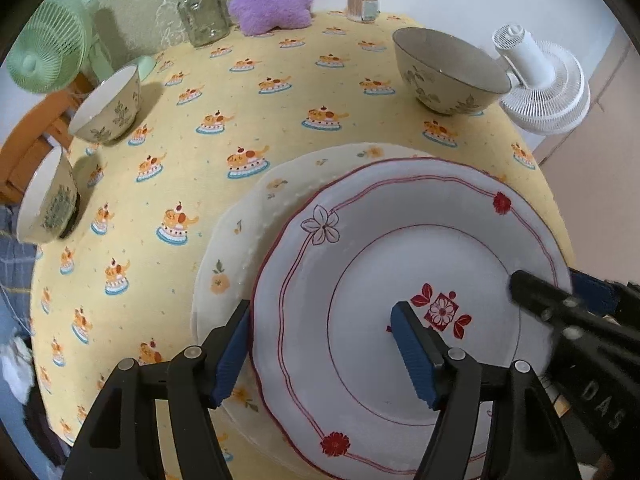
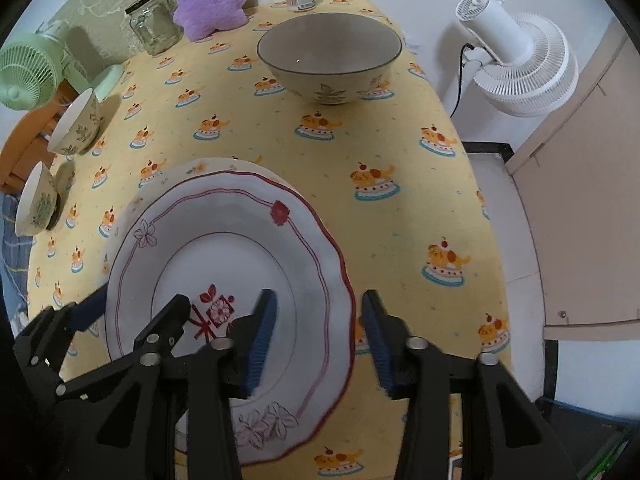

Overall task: Organize plates and bowls
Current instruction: 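Lower the red-rimmed plate onto the stacked floral plates, then open both grippers and withdraw from the plate stack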

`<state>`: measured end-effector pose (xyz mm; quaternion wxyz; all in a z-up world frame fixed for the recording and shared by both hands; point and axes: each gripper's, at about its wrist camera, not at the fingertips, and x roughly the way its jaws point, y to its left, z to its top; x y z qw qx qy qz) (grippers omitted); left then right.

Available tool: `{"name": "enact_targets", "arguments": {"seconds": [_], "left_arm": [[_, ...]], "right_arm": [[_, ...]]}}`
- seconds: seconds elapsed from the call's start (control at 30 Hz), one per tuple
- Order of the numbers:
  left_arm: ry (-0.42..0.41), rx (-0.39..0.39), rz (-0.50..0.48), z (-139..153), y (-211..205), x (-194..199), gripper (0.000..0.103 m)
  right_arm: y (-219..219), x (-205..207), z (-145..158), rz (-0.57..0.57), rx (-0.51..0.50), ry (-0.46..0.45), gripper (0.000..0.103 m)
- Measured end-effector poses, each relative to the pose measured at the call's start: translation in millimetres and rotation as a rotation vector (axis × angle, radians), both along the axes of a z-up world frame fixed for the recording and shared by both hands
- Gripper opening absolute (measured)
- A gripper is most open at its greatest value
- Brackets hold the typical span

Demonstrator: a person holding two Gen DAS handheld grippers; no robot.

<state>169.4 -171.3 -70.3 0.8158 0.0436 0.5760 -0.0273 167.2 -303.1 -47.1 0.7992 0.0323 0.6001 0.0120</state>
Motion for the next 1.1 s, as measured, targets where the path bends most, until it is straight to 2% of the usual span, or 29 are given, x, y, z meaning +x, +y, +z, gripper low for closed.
{"name": "enact_targets", "arguments": {"seconds": [0.1, 0.2, 0.23, 0.4, 0.6, 0.73, 1.1], "left_arm": [[0.006, 0.007, 0.002, 0.4, -0.5, 0.0, 0.072], [-0.027, 0.101, -0.044, 2.7, -11.7, -3.8, 0.072], [-0.033, 0.109, -0.060, 3.5, -15.4, -6.0, 0.072], [-0.024, 0.092, -0.066, 4.0, -17.8, -9.7, 0.074], [-0.030, 0.029, 0.051, 8.7, 6.7, -6.6, 0.075], [-0.035, 0.011, 0.085, 10.3, 14.2, -6.5, 0.076], [-0.034, -0.009, 0.072, 10.9, 10.6, -2.7, 0.078]], "right_arm": [[-1.5, 0.9, -0.5, 0.004, -0.009, 0.005, 0.029], [0.5, 0.5, 1.6, 0.021, 0.001, -0.006, 0.025], [3.8, 0.7, 3.5, 0.033, -0.008, -0.016, 0.025], [7.2, 7.8, 2.6, 0.057, -0.009, -0.021, 0.025], [15.2, 17.0, -1.2, 0.097, 0.000, -0.013, 0.026], [28.9, 21.3, -1.9, 0.133, -0.014, -0.020, 0.027], [40.9, 20.9, -6.8, 0.145, -0.092, -0.031, 0.033]]}}
